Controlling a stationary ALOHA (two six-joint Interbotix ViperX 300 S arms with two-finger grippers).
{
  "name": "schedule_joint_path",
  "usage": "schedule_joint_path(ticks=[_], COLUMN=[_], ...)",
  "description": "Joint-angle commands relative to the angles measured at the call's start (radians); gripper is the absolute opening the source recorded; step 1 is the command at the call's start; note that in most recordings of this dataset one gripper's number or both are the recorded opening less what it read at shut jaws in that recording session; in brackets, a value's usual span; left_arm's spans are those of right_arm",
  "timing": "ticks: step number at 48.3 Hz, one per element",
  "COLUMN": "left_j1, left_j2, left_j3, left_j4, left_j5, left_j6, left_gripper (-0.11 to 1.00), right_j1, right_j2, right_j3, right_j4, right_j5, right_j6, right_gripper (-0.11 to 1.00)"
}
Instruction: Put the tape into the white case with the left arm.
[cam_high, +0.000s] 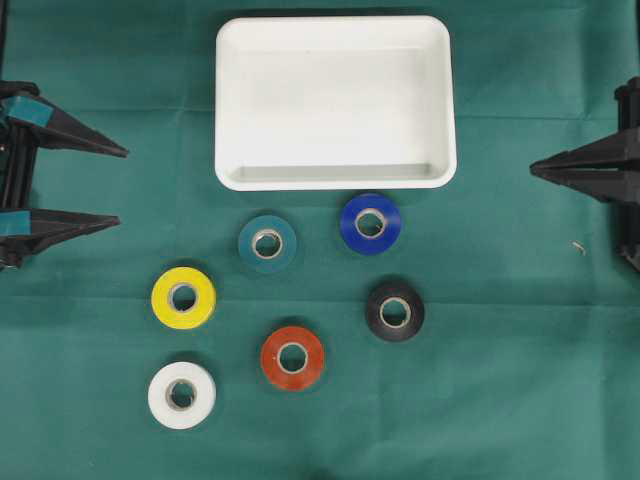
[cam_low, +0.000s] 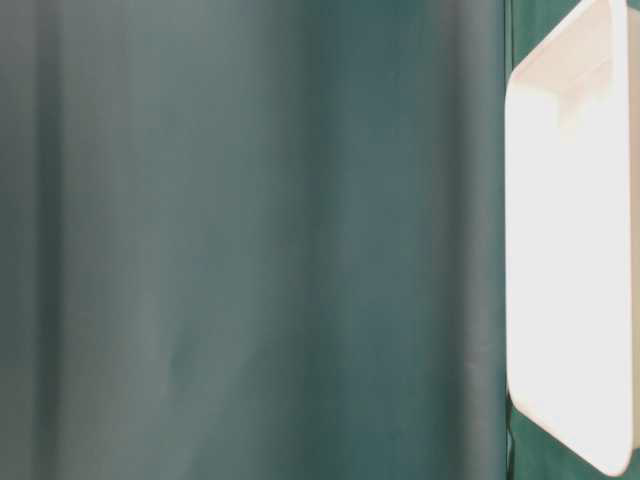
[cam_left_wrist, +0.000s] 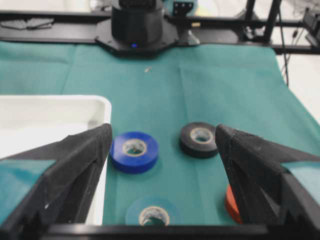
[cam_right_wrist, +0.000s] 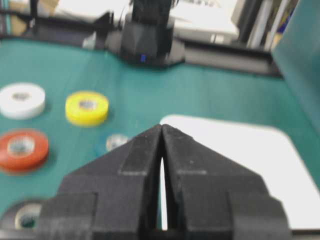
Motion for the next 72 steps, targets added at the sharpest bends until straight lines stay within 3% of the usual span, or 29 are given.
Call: schedule_joint_path(ticks=[1,20,34,59,72], left_j1=[-0.003,-0.003,-0.003,-0.003,-0.025], left_j2=[0.018,0.063,0.133,0.334,0.469], left_j3=[-0.025,-0.061,-0.101,-0.169,-0.244], left_j4=[-0.003,-0.003,-0.002,-0.003,-0.003], left_j5=[-0.003,0.049,0.083,0.084,0.141], left_j6=[0.000,-0.003,-0.002,-0.002,0.000], left_gripper=[0.99,1.00,1.00,1.00,1.00], right_j1=[-0.002,-0.002,-0.002,-0.002,-0.002], right_j2=[0.003,-0.120,-0.166,-0.152,-0.152], right_j3=[0.005,0.123,0.135,0.143,0.149], right_j4=[-0.003,-0.012,-0.017,-0.023,-0.023], right_j5=[0.023,0.124,0.238,0.244,0.244], right_j6=[0.000,0.002,0.002,0.002,0.002], right_gripper=[-0.09,-0.09,-0.09,-0.09,-0.09])
